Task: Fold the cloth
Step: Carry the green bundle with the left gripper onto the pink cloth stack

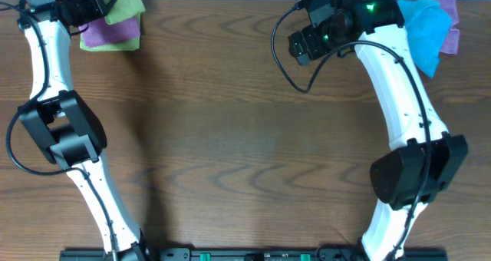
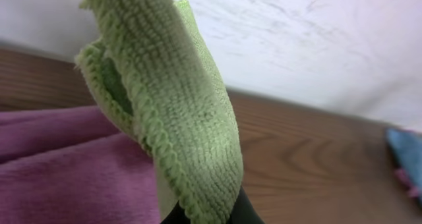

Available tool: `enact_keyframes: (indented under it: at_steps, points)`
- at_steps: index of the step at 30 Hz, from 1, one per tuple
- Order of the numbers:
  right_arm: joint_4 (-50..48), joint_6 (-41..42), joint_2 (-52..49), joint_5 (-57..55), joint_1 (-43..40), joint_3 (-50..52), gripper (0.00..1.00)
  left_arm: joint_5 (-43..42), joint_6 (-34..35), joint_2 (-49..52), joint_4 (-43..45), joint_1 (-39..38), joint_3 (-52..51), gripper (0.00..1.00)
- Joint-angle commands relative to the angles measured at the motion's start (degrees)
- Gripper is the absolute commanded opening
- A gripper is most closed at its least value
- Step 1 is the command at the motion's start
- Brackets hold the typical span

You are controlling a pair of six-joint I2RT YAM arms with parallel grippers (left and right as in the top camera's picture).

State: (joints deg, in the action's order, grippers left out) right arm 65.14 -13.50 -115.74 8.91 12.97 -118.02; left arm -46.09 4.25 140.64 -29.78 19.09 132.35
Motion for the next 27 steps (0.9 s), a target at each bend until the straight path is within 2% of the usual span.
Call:
enact_keyframes:
  at_steps: [1,8,17,24,27]
  points:
    - [0.07,-0.96,1.27,-0.59,-0.22,-0.76,0.91,-4.61,3.58,-0.42,0.04,0.96,1.31,0.06]
    - [0.39,-1.62,0.35,-1.42,-0.22,-0.33,0.91,-4.81,6.05,-0.42,-1.09,3.43,1.31,0.06]
    - [-0.13,-1.81,0.33,-1.66,-0.2,-0.33,0.91,-5.31,5.38,-0.39,-5.97,6.12,1.31,0.05]
    - [-0.61,-1.81,0.33,-1.64,-0.22,-0.33,0.91,-11.06,5.22,-0.39,-4.66,5.64,1.31,0.06]
    - [-0.61,-1.81,0.33,-1.64,-0.2,-0.33,0.91,-15.52,8.35,-0.42,-0.7,5.35,1.31,0.06]
